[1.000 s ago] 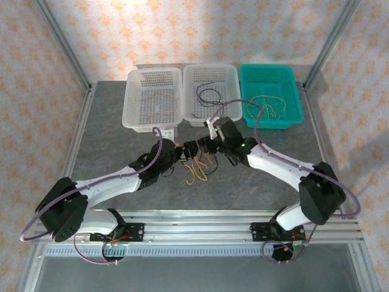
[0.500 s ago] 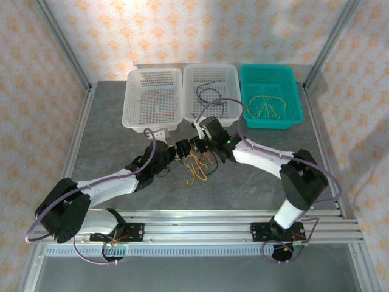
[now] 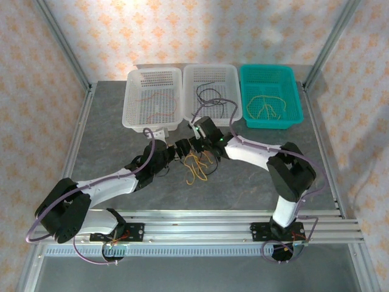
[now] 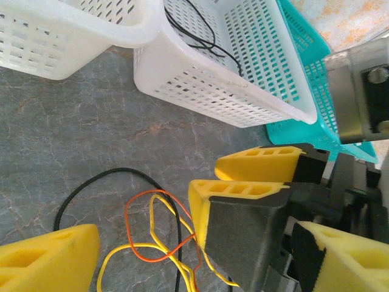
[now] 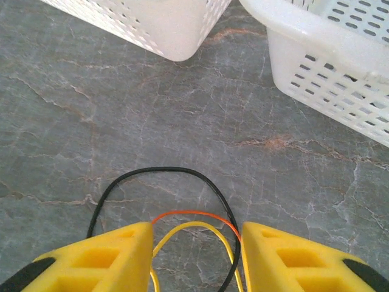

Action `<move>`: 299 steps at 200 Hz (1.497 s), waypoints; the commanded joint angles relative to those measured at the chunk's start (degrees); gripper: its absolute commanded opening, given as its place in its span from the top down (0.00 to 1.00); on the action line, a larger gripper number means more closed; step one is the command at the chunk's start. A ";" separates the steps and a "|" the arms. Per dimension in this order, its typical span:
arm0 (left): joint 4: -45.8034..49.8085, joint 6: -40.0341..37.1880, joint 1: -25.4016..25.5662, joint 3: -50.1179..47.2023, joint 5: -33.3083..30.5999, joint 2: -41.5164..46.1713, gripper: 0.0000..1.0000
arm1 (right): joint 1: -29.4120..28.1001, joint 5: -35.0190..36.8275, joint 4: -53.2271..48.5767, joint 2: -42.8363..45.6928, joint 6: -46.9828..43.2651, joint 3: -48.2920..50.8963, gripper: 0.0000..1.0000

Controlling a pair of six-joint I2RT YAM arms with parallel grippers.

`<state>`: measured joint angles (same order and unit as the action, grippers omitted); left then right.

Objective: Untangle the cables

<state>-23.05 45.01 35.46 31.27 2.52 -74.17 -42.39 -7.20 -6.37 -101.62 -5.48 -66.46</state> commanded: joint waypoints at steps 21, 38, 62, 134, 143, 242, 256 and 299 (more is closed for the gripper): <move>-0.67 0.47 -1.04 -1.92 -0.97 2.16 0.17 | -0.10 6.09 -2.73 -1.94 -8.04 -1.83 0.58; -0.77 0.86 -1.81 -3.24 -1.27 3.56 0.17 | 0.37 5.96 -3.18 -2.15 -10.60 -2.01 0.58; -1.07 1.68 -3.26 -5.21 -1.05 5.36 0.17 | 1.34 3.20 -4.44 -2.18 -13.16 -2.44 0.58; -2.59 2.95 -6.86 -8.93 1.14 7.63 0.18 | 3.19 -0.22 -9.49 -3.95 -16.72 -4.01 0.58; -2.79 3.06 -7.11 -9.20 1.33 7.85 0.18 | 3.41 -0.53 -9.32 -3.53 -16.42 -4.06 0.59; -3.92 2.89 -8.79 -9.51 3.48 7.53 0.18 | 4.33 -12.85 -19.82 3.82 -16.18 -1.80 0.60; -4.39 2.84 -9.08 -9.32 4.02 7.00 0.18 | 4.34 -13.01 -21.16 2.83 -16.30 -1.39 0.60; -5.72 2.86 -9.20 -8.74 5.57 5.37 0.19 | 4.33 -7.89 -18.35 -0.80 -15.11 -2.01 0.61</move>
<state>-25.45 47.77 26.57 22.33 6.46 -67.88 -38.28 -18.28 -24.49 -100.20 -21.06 -68.62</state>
